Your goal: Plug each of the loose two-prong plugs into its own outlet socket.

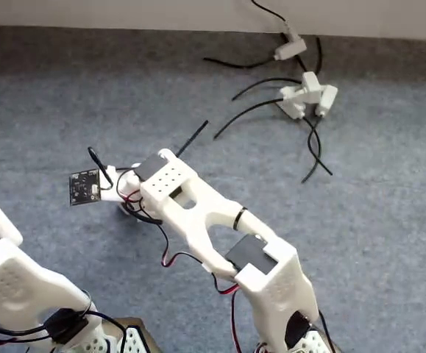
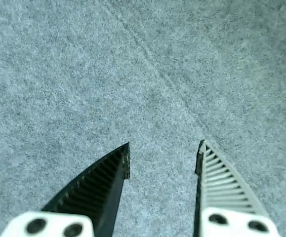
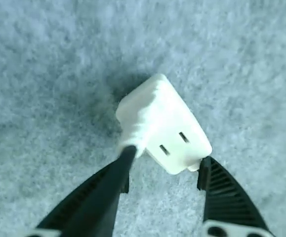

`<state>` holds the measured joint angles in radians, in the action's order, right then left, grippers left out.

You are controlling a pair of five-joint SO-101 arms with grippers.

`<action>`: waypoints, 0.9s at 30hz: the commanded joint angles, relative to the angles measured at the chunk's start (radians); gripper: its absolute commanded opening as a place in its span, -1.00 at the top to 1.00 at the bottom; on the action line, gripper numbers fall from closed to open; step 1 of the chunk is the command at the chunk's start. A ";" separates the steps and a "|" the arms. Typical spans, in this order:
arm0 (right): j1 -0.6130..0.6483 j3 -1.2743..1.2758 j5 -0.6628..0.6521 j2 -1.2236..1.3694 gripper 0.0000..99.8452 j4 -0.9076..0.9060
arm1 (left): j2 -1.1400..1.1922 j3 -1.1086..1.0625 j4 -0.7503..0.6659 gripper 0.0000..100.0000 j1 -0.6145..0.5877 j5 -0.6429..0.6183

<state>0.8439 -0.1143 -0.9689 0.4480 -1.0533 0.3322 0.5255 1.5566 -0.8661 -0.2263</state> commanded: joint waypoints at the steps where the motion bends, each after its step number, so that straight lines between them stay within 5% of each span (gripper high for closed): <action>1: 0.041 -0.111 -0.014 -0.012 0.55 -0.024 | -0.005 0.004 -0.015 0.54 -0.007 0.005; 22: 0.064 -0.372 -0.008 0.225 0.56 -0.156 | -0.005 0.002 -0.017 0.54 -0.007 0.006; 27: 0.001 -0.389 -0.006 0.242 0.77 -0.237 | -0.005 0.002 -0.017 0.54 -0.008 0.006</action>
<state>0.9068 -0.4503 -0.9720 0.7058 -1.2298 0.3322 0.5255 1.5566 -0.8677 -0.2263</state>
